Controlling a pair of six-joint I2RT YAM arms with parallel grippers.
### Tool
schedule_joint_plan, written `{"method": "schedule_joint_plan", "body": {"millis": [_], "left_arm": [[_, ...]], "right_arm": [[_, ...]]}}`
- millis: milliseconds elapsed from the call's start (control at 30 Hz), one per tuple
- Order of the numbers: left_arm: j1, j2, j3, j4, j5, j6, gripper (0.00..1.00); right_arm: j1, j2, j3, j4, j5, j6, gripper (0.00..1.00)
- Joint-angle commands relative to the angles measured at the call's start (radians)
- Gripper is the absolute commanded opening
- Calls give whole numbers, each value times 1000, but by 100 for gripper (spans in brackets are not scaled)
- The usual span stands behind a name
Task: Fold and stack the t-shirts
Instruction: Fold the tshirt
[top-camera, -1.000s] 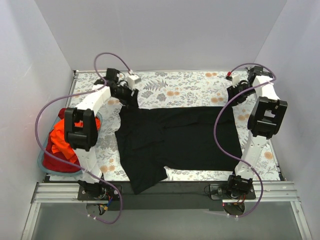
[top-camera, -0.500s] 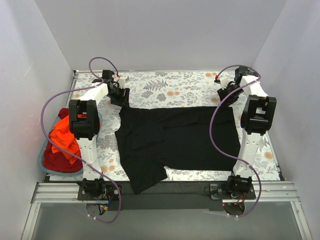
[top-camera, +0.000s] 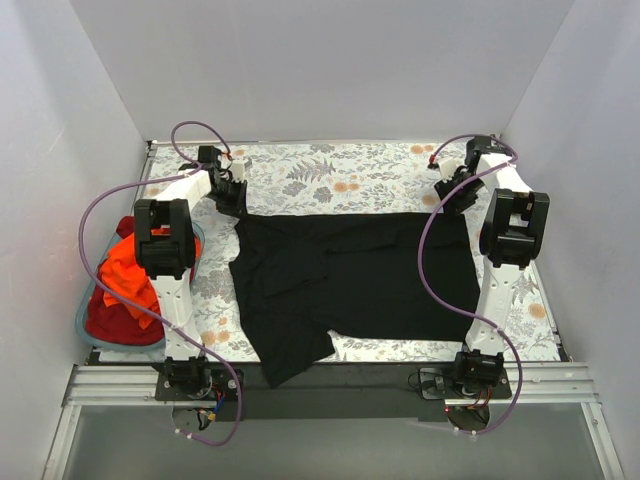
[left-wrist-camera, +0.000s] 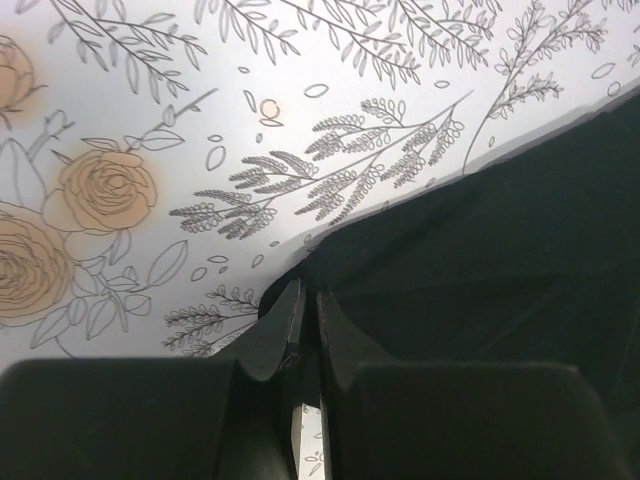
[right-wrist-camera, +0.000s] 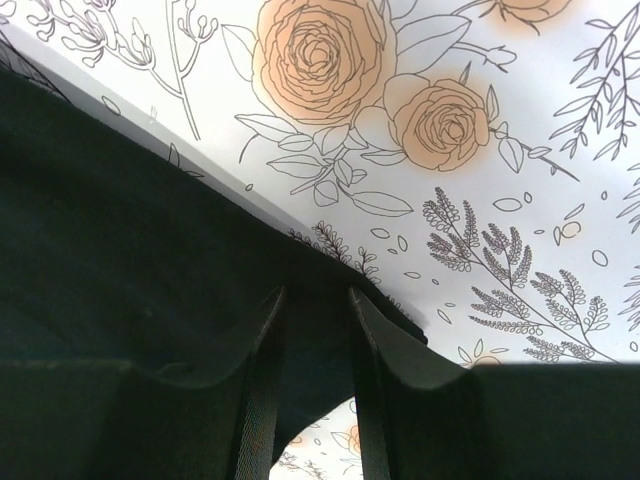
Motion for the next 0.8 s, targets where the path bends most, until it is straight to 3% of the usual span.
{"method": "schedule_joint_plan", "body": {"millis": [0,167,267,467,600,767], "left_arm": [[20,-28,26,50,-45,4,0],[22,41,113,70,-98,-17,0],[22,62,167,23,-45,-10,0],[20,-62,132,44,84,-10,34],[-15,-137,86,82,87,-10,40],[-73,-192,41,102,90,-11,40]], "right_arm": [[-7,15,-26,57,69,25,38],[-1,53,30,109,91,78,40],[-1,42,76,109,46,107,46],[-7,-154,18,105,-70,124,60],[-42,-228,-20,85,-92,159,61],[-129,-209,-23,-36,-175,274,57]]}}
